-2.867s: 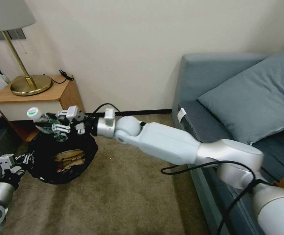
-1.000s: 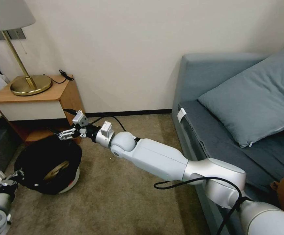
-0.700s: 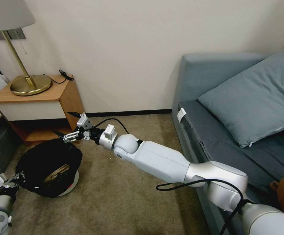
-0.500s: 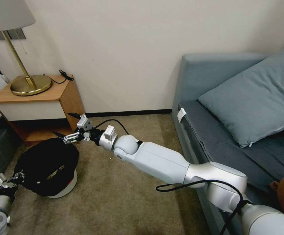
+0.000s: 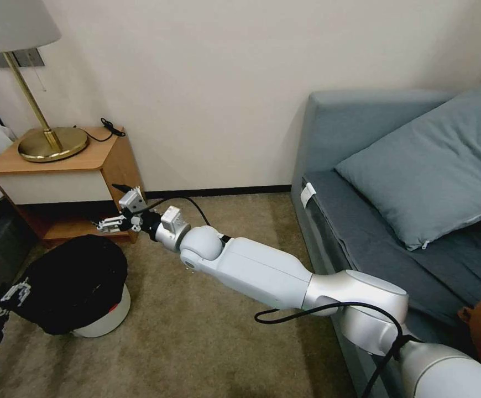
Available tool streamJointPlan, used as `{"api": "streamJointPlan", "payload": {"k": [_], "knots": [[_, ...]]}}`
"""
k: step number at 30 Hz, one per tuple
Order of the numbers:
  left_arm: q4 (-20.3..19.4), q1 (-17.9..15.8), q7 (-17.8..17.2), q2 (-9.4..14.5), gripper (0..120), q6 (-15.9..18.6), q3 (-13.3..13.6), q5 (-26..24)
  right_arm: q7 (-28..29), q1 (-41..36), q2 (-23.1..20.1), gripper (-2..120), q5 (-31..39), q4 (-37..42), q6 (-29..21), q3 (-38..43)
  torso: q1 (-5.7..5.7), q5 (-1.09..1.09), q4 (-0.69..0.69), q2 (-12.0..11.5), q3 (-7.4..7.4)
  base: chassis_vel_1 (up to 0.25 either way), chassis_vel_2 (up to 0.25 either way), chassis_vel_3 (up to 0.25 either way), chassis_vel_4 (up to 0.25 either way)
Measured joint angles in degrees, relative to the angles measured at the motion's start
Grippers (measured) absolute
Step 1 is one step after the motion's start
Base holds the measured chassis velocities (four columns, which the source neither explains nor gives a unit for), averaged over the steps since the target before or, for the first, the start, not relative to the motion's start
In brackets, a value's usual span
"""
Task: Pick up the trash bin, then pick up the garbage on the floor and place it into the trash bin.
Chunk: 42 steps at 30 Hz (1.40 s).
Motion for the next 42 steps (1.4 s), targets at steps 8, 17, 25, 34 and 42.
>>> {"api": "streamJointPlan", "payload": {"k": [8,17,25,34,42], "knots": [[-2.56,0.28,0.25,1.60,113,-1.16,-1.13,2.85,11.40,2.33,-1.37,100,6.13,1.83,-8.33,0.31,0.00,0.00,-0.01,0.00,0.00,0.000,0.000,0.000,0.000],[-4.49,-0.73,1.25,5.15,114,-0.62,-0.45,2.61,26.88,5.10,-4.00,100,16.65,6.76,-21.06,2.05,0.00,0.00,-0.01,0.00,0.00,0.000,0.000,0.000,0.000],[-3.74,-7.11,-0.80,8.18,102,2.04,6.05,0.66,37.91,4.05,-5.65,100,22.41,10.92,-25.98,2.86,0.00,0.00,-0.02,0.00,0.00,0.000,0.000,0.000,0.000],[-1.44,-16.85,-3.65,9.94,100,4.25,13.60,-0.53,38.23,-0.28,-5.58,100,14.69,8.57,-24.38,3.05,0.00,0.01,-0.02,0.00,0.00,0.000,0.000,0.000,0.000],[-1.82,-18.89,-4.56,9.67,100,6.19,16.33,0.15,36.73,-4.27,-7.79,100,10.67,8.63,-24.01,5.57,0.00,0.01,-0.02,0.00,0.01,0.000,0.000,0.000,0.000]]}}
